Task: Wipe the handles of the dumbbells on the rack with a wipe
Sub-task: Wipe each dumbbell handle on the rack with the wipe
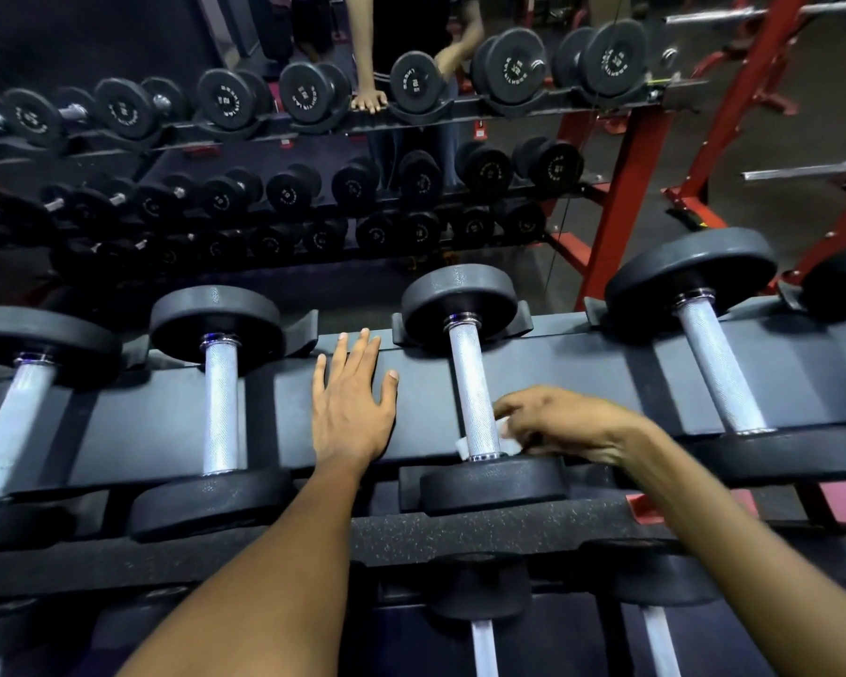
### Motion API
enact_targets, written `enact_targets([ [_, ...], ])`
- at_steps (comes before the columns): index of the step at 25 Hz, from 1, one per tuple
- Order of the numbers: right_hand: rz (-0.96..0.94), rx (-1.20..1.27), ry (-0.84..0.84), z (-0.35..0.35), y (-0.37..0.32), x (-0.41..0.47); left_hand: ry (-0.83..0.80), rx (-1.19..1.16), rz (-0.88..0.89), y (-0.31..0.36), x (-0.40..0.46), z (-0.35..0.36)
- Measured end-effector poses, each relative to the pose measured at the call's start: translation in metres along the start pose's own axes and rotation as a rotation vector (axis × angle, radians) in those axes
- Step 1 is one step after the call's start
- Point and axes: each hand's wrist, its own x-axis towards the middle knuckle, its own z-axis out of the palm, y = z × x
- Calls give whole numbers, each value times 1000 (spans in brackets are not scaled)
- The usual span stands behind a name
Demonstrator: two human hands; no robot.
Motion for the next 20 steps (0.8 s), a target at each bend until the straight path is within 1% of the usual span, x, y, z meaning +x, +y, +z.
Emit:
enact_targets([
  [2,2,229,-173,5,7,9,2,2,-1,0,0,0],
  [3,-12,283,-232,-1,10,10,3,2,0,0,0,0],
  [4,-1,305,-252,-7,14,14,3,2,0,0,0,-1],
  [6,29,361,-221,-13,17,21,6,5,-3,1,2,0],
  [8,43,503,-204,-3,16,25,4,14,-1,1,2,-1],
  [9,43,518,-178,0,16,25,2,20,-2,1,1,-1],
  [12,82,388,-96,-3,6,16,-11,18,-8,1,0,-1],
  [14,83,365,34,-12,-14,21,-11,19,-9,0,0,-1],
  [16,4,434,214,-18,-42,31,-11,17,-4,0,-1,-1],
  [17,-39,466,255,-18,-51,34,-12,15,-4,0,-2,-1],
  [18,-54,455,247,-16,-54,32,-13,13,-3,0,-2,-2],
  [19,-30,400,190,-15,-49,26,-13,13,-2,0,-2,-2],
  [20,41,301,94,-13,-40,16,-15,16,-2,0,-2,-2],
])
